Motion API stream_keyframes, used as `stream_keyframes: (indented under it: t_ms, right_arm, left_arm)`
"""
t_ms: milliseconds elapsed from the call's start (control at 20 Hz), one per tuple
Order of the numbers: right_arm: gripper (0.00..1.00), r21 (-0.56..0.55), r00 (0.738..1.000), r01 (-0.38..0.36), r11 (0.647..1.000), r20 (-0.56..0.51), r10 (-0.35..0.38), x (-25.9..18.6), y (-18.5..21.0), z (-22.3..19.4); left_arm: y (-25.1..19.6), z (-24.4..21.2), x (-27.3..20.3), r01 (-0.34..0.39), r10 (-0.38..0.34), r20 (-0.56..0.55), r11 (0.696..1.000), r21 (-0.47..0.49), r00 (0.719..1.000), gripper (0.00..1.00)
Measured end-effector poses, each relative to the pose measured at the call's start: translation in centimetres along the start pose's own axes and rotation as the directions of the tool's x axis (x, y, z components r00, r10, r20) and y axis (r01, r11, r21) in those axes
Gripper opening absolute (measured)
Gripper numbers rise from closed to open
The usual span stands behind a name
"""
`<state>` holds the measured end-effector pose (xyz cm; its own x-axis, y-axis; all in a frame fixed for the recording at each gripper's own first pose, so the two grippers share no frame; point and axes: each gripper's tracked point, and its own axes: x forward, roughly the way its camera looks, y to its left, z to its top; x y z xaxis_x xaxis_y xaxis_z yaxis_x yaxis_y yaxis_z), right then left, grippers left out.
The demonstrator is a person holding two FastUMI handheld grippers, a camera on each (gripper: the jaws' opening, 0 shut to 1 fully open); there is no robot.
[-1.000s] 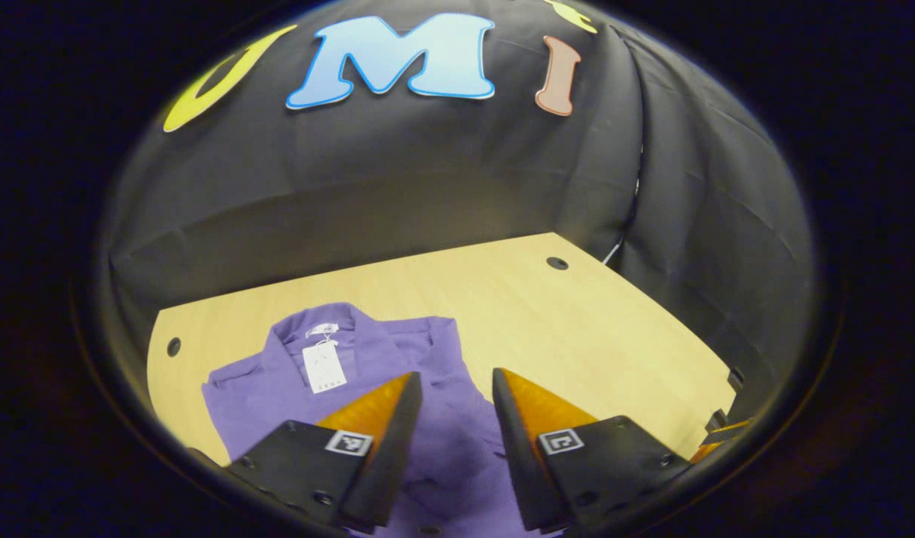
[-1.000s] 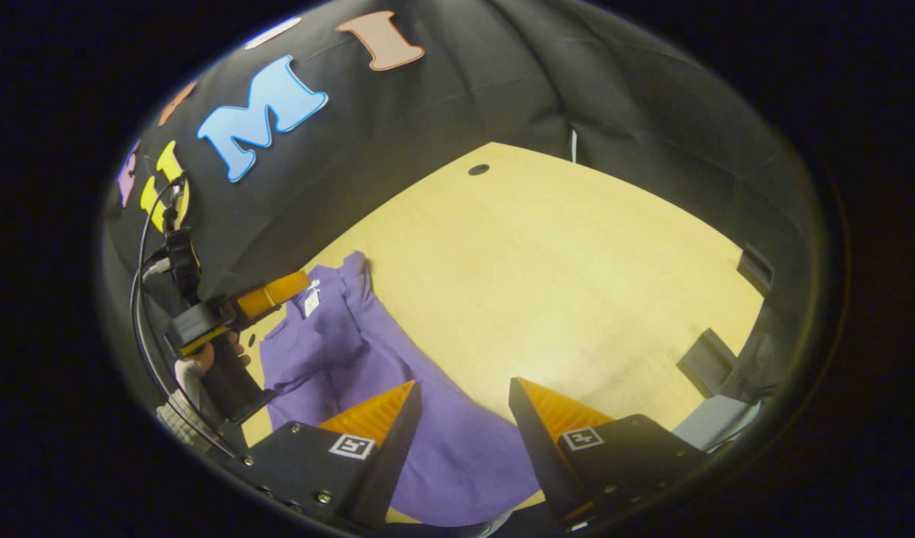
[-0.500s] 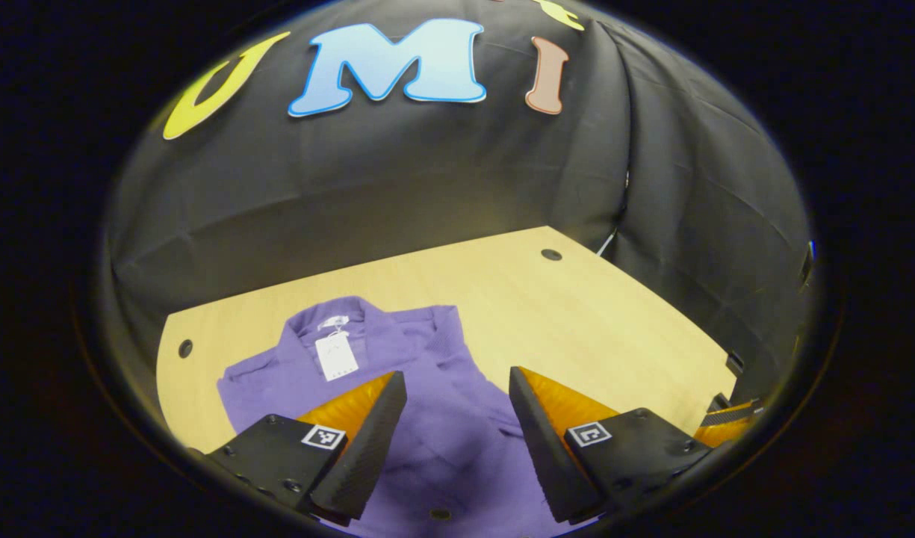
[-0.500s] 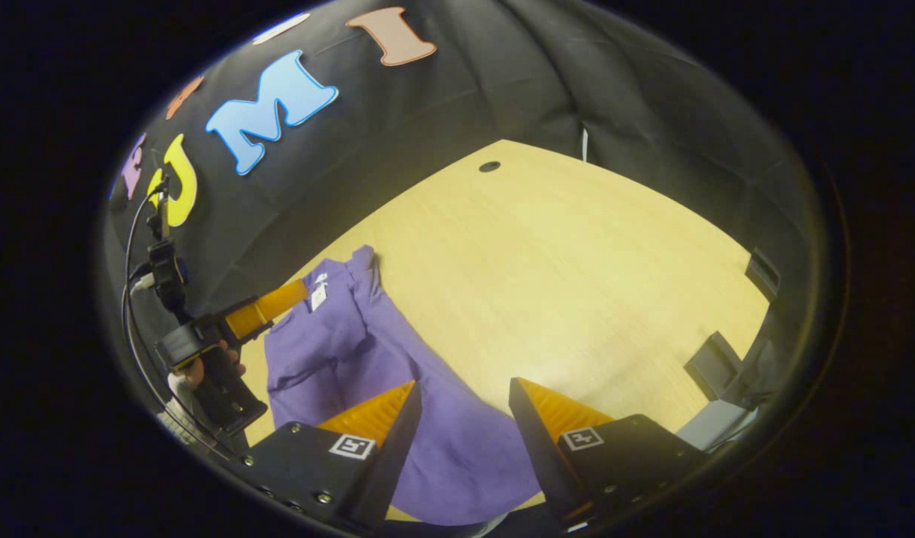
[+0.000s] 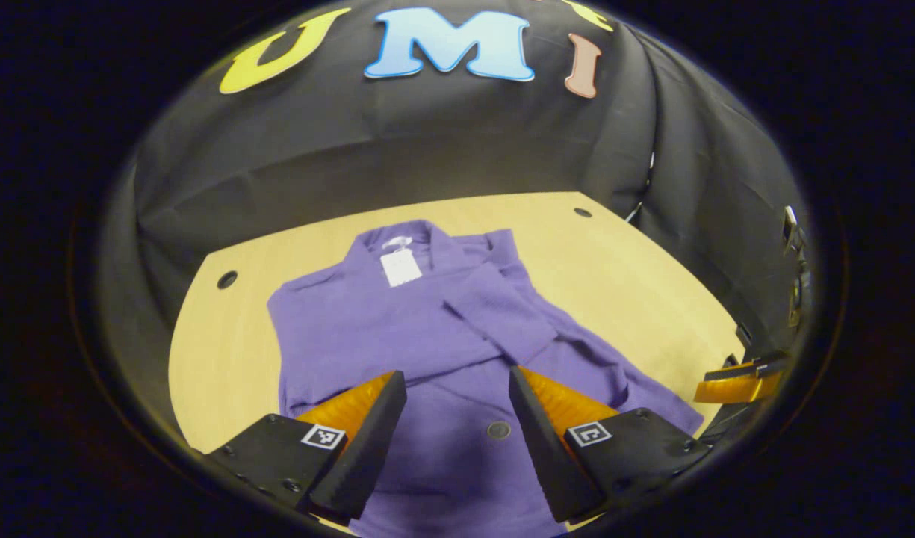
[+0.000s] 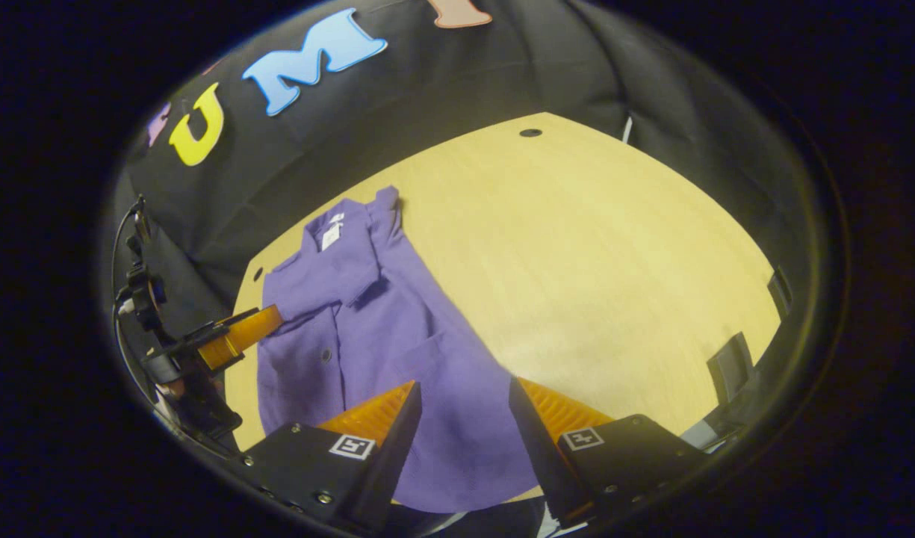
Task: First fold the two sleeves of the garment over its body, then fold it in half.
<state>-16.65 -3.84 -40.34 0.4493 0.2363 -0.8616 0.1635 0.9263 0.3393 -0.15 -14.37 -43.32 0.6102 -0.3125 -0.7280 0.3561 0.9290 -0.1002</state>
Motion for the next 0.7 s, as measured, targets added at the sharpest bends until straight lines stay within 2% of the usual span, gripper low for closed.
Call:
stream_keyframes:
  t_ms: [350,700]
  right_arm:
    - [0.76,-0.12,0.991,-0.001,0.993,-0.136,-0.015,2.4,1.6,-4.0]
    - [0.76,-0.207,0.969,0.022,0.978,-0.235,-0.071,3.7,1.7,-7.2]
  left_arm:
    - [4.4,-9.1,-4.6,-0.096,0.088,-0.12,0.993,-0.065,0.989,0.94]
    - [4.6,-16.1,-8.5,-0.137,0.108,-0.222,0.983,-0.122,0.969,0.94]
